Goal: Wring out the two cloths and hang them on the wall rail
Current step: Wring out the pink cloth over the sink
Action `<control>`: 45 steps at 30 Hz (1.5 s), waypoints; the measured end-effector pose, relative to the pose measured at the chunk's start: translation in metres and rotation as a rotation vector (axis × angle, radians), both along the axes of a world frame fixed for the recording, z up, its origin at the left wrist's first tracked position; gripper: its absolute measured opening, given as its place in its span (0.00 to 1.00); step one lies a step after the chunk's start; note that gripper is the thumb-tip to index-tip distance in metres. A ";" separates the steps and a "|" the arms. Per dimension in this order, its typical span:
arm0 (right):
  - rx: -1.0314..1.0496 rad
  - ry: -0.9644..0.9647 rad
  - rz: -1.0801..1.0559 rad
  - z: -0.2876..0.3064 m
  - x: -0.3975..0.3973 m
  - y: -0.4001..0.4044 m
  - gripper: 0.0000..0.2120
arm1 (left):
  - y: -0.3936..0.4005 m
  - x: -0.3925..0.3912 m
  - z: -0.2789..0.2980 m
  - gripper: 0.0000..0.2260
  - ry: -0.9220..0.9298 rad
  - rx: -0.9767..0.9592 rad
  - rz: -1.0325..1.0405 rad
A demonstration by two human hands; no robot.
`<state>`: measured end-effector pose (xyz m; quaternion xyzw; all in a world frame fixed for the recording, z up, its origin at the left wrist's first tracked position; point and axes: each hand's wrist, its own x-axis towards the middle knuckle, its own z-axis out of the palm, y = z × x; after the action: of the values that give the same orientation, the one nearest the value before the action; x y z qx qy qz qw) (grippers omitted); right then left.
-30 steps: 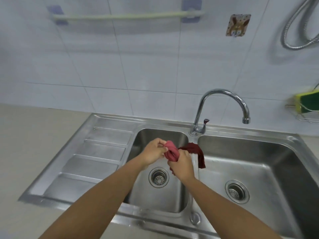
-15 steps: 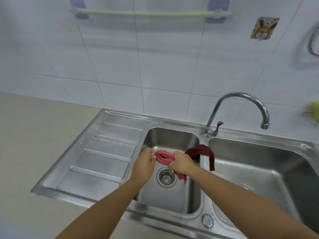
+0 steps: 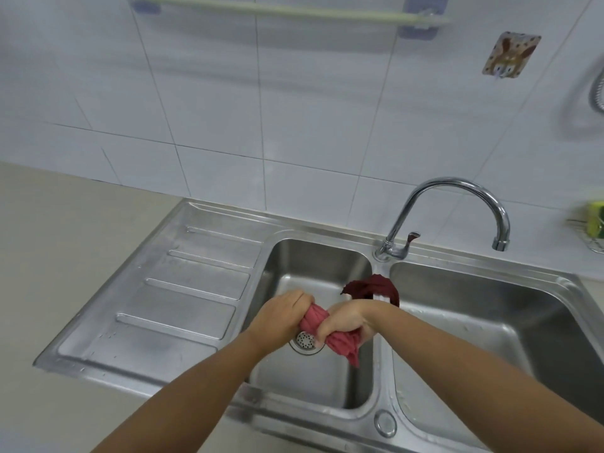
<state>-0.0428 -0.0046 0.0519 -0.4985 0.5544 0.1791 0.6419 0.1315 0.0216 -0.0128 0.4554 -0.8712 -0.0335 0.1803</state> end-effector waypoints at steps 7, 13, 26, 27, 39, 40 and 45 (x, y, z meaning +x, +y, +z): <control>-0.625 0.183 -0.105 -0.030 0.006 0.012 0.14 | -0.004 -0.006 0.005 0.09 -0.170 0.201 0.109; -1.032 0.296 0.151 -0.050 0.004 0.022 0.07 | -0.006 -0.011 0.004 0.12 -0.331 0.264 0.147; -1.170 0.341 0.490 -0.052 -0.003 0.017 0.09 | -0.006 -0.018 0.012 0.13 -0.331 0.486 0.119; -1.174 0.340 0.484 -0.053 -0.003 0.017 0.09 | -0.007 -0.017 0.010 0.15 -0.335 0.459 0.113; -0.234 -0.134 -0.327 -0.036 -0.002 0.025 0.08 | -0.002 0.010 -0.020 0.20 -0.010 0.221 0.260; -0.153 -0.169 -0.396 -0.034 -0.003 0.024 0.08 | 0.001 0.010 -0.021 0.21 0.005 0.154 0.257; 0.246 -0.236 -0.357 -0.011 -0.008 0.013 0.12 | 0.016 0.012 -0.022 0.28 0.052 -0.140 0.166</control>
<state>-0.0504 0.0089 0.0410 -0.3281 0.5289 0.0694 0.7796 0.1437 0.0378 -0.0345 0.5113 -0.8256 0.0306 0.2366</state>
